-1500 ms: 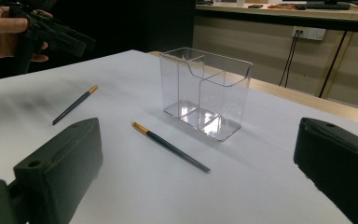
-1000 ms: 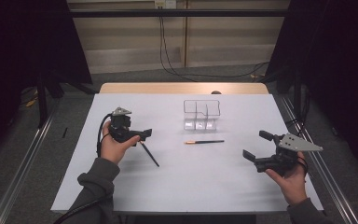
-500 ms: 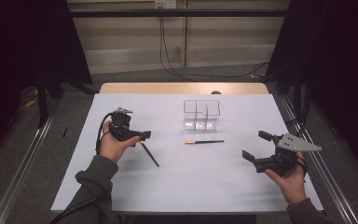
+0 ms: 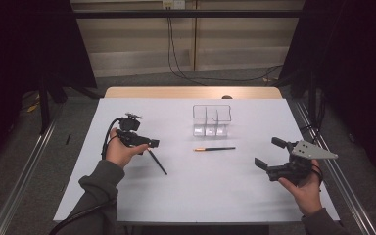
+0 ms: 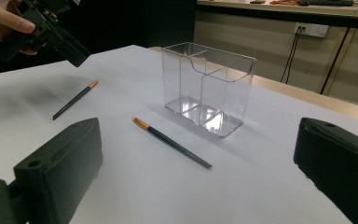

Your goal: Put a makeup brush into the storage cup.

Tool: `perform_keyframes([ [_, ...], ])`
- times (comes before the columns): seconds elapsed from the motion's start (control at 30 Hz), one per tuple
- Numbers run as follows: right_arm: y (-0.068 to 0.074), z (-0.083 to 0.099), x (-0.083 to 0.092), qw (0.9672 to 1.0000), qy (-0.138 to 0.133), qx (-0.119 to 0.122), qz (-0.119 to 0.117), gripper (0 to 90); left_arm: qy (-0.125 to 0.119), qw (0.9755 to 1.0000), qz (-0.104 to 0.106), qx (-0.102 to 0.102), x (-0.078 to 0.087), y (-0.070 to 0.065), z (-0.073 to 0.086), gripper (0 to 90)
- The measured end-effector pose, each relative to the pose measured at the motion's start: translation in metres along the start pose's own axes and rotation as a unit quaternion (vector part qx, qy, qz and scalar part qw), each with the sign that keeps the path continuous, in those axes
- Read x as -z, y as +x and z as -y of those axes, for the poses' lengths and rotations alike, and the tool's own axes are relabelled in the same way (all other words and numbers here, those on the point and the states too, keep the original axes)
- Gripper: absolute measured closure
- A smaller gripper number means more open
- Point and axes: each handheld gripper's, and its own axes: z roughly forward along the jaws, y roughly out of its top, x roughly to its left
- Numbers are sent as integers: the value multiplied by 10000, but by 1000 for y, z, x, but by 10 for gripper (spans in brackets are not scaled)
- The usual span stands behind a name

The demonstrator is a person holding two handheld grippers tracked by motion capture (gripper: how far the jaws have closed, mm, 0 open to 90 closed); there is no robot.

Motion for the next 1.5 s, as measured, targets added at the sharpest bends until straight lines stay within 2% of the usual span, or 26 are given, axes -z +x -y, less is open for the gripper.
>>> perform_keyframes([
  [0.03, 0, 0, 0, 10000, -7, -1, -4, 6, -1, 10000, -41, 8, -1, 0, 0, 0],
  [0.13, 0, 0, -1, 10000, 3, -9, -10, 5, 95, 9999, 4, 60, -2, 0, -1, 0],
  [0.23, 0, 0, 0, 10000, 0, -27, -18, 6, 151, 9998, -99, 113, -3, -1, -2, 1],
  [0.3, 0, 0, 0, 10000, 9, -26, -5, 6, 207, 9996, -90, 175, -3, -1, -2, 1],
  [0.33, 0, 0, 0, 10000, 13, -24, -3, 6, 205, 9996, -142, 164, -3, -1, -2, 1],
  [0.73, -1, 0, 1, 10000, 19, -33, -26, 6, 418, 9988, -155, 177, -8, -3, -2, 46],
  [1.07, 0, 0, 0, 10000, -10, -21, -17, 6, 339, 9992, -108, 175, -7, -5, -2, 136],
  [1.13, 0, 0, 1, 10000, 17, -34, -24, 6, 285, 9993, -62, 254, -8, -4, -1, 157],
  [1.2, 0, 0, 0, 10000, -10, -22, -1, 6, 209, 9995, -70, 214, -9, -5, -1, 169],
  [1.27, -1, 0, 1, 10000, 19, -12, -23, 6, 111, 9997, 161, 162, -10, -5, 1, 211],
  [1.3, -1, 0, 1, 10000, 18, -16, -44, 6, 165, 9994, 212, 230, -10, -5, 1, 250],
  [1.43, 0, 0, 0, 10000, -4, -19, -20, 5, 237, 9990, 173, 343, -11, -5, 2, 274],
  [1.5, 0, 0, 0, 10000, -8, -15, -26, 5, 224, 9991, 128, 333, -11, -4, 3, 276],
])
